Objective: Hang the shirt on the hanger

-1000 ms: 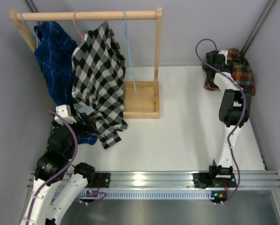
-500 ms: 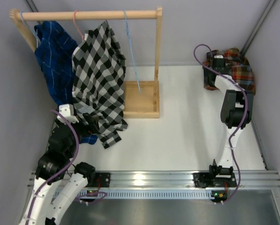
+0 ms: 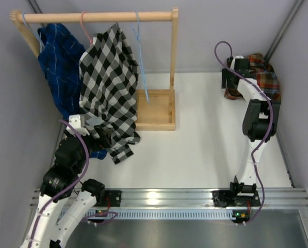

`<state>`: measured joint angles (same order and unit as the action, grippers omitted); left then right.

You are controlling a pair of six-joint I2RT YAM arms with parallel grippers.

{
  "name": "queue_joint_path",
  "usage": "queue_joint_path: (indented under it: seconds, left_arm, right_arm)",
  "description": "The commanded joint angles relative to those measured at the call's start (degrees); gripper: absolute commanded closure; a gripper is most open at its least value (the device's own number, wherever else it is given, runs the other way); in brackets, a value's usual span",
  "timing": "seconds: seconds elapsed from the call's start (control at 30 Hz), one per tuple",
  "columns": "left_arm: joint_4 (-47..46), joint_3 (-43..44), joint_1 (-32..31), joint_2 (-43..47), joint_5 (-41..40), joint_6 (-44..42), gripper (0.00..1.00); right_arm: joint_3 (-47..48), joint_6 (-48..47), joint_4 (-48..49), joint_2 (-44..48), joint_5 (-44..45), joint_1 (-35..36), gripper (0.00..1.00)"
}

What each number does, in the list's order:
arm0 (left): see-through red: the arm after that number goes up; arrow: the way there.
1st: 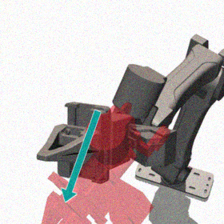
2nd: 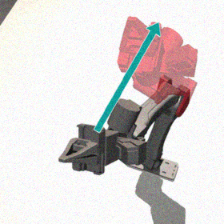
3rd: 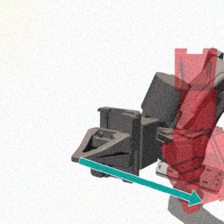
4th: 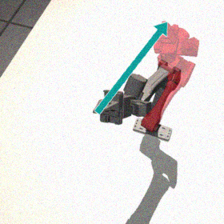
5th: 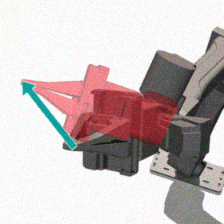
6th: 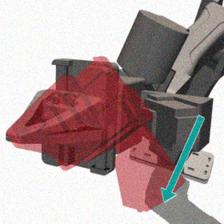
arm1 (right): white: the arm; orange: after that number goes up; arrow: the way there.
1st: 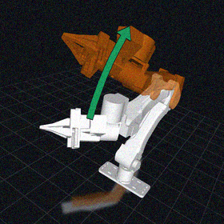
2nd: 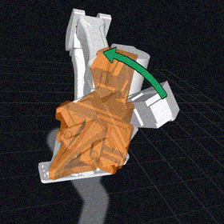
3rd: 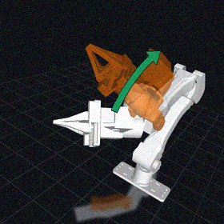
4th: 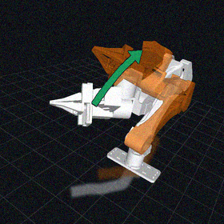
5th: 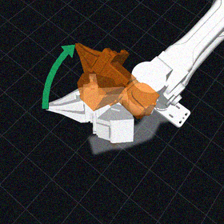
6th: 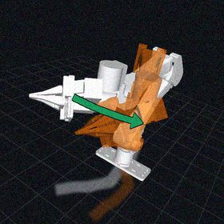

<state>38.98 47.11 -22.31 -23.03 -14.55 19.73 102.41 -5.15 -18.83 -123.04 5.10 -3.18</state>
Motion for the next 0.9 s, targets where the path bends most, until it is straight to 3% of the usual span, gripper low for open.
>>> queue_joint_path:
  seconds: [0.0,0.23,0.33,0.37,0.5,0.6,0.73,0.87]
  left_arm:
    - [-3.3,-0.44,-0.46,-0.61,1.45,-0.65,0.02]
    - [-3.47,-0.44,-0.63,-1.05,1.63,-0.74,0.02]
    - [-3.74,-0.53,-0.63,-1.06,1.89,-0.92,0.02]
    - [-3.74,-0.62,-0.63,-1.06,1.98,-0.83,0.02]
    - [-3.91,-0.53,-0.63,-1.58,2.5,-1.09,0.02]
    - [-3.91,-0.18,-0.63,-1.58,3.03,-1.44,0.02]
    - [-5.05,0.7,-0.63,-1.06,7.33,-2.41,0.02]
    - [-8.03,0.61,-0.63,-1.23,16.8,-2.77,0.02]
  right_arm:
    - [3.67,-1.44,-5.34,-4.65,-1.5,-0.07,0.29]
    - [7.45,-1.27,-10.87,-10.45,-7.73,0.02,0.49]
    - [7.63,-1.53,-13.34,-10.56,-15.54,-0.07,0.73]
    - [7.02,-0.84,-13.43,-9.77,-17.65,-0.07,0.98]
    - [-1.05,3.91,-9.84,-1.35,-33.35,0.8,1.0]
    - [-14.05,8.13,-5.79,11.39,-39.53,4.82,1.0]
    - [-29.93,13.04,-5.7,33.14,-39.99,11.95,1.0]
    - [-41.92,20.78,-3.5,53.57,-42.09,21.18,1.0]
